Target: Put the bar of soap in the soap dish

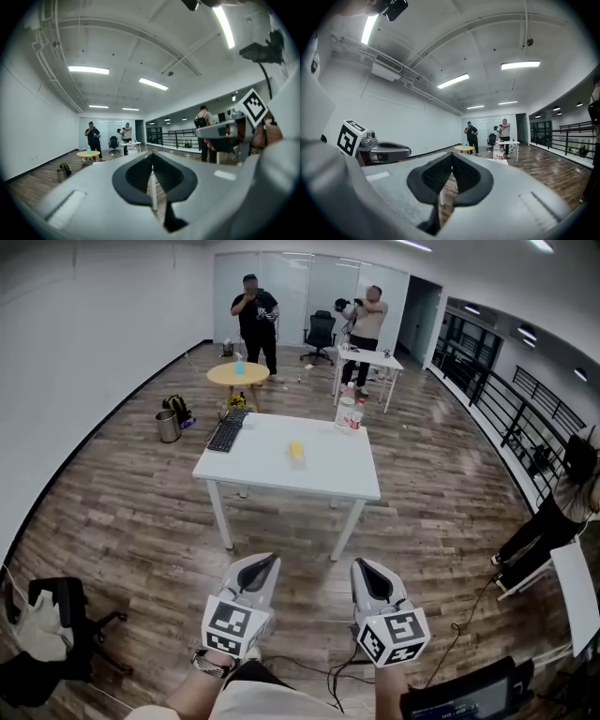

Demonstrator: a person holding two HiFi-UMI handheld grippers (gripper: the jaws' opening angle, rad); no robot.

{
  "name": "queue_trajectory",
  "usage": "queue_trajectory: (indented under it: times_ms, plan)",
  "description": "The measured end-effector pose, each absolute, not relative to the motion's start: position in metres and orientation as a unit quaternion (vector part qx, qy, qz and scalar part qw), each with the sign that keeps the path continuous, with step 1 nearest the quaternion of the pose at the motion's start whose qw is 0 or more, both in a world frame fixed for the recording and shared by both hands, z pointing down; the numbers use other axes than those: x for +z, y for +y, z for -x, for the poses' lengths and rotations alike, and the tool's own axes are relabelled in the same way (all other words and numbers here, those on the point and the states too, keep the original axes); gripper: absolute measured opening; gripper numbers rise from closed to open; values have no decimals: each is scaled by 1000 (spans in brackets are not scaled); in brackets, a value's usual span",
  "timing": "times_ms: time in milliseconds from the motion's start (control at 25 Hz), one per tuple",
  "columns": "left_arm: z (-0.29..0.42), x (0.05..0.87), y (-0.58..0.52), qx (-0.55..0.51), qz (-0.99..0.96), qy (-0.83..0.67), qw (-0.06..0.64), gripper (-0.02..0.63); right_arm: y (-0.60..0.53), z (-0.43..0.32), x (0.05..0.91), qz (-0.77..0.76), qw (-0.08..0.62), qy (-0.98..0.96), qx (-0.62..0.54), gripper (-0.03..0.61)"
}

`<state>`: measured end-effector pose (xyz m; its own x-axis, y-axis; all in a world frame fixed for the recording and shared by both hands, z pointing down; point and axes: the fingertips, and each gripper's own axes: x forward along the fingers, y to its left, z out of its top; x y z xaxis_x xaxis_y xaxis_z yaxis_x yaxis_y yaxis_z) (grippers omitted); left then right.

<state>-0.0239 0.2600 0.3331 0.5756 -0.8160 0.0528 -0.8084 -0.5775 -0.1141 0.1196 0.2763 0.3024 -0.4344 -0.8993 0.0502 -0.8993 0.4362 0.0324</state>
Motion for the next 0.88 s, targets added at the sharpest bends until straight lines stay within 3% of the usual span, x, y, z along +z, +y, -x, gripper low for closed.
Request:
queue_trajectory:
  times_ms: [880]
  plan:
    - [55, 298, 270, -55, 890, 445, 83, 8, 284, -74, 266, -531, 1, -847, -23, 2]
